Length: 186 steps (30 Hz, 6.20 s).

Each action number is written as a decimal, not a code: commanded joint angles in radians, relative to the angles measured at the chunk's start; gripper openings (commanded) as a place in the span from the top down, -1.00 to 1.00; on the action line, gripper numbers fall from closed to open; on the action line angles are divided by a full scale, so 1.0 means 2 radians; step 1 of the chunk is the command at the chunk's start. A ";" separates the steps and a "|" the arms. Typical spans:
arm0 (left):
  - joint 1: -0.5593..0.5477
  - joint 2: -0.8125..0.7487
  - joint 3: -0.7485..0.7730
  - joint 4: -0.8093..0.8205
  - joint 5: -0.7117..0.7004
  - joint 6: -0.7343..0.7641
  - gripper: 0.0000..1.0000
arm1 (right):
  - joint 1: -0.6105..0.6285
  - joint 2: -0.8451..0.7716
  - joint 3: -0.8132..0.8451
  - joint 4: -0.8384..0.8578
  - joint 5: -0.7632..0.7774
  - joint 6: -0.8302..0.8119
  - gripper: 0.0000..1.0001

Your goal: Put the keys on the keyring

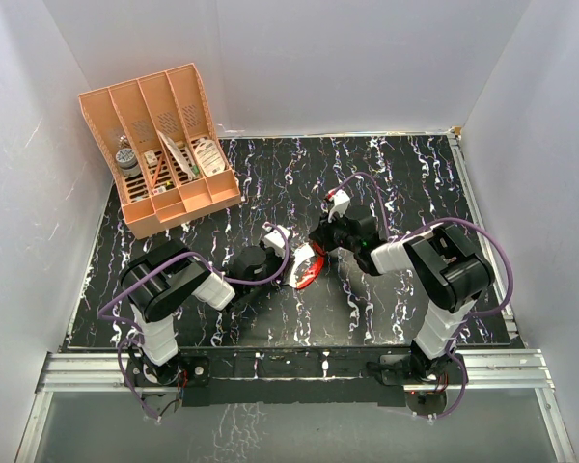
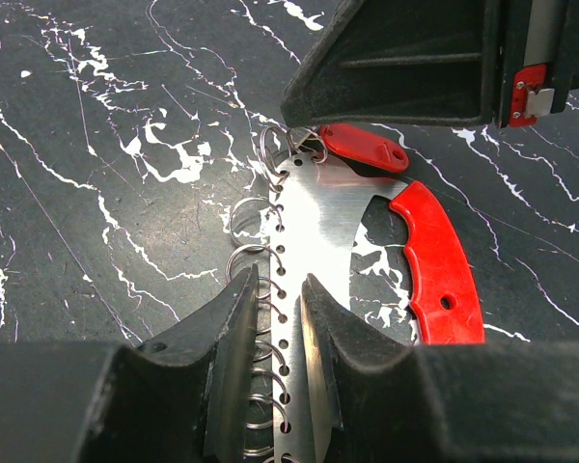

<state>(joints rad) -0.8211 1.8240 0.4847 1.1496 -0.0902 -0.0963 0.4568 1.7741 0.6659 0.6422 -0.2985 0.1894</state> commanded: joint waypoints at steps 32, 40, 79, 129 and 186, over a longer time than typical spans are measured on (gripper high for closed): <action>-0.001 -0.051 -0.003 0.046 0.011 0.100 0.36 | -0.038 0.066 0.047 0.064 -0.120 0.094 1.00; -0.009 0.018 0.022 0.087 -0.001 0.152 0.35 | -0.039 0.073 0.051 0.066 -0.125 0.107 1.00; -0.032 0.120 0.087 0.098 -0.060 0.215 0.91 | -0.039 0.078 0.057 0.076 -0.132 0.128 1.00; -0.032 -0.143 -0.012 0.263 -0.010 0.131 1.00 | -0.033 -0.232 -0.007 -0.038 -0.165 0.118 1.00; 0.076 -0.197 -0.005 0.318 0.209 -0.090 1.00 | -0.035 -0.229 0.060 0.037 -0.299 0.051 0.39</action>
<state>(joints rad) -0.6838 1.4773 0.4320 1.5723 0.2440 -0.2222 0.3916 1.3231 0.7147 0.6075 -0.8280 0.2752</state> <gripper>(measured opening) 0.009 0.304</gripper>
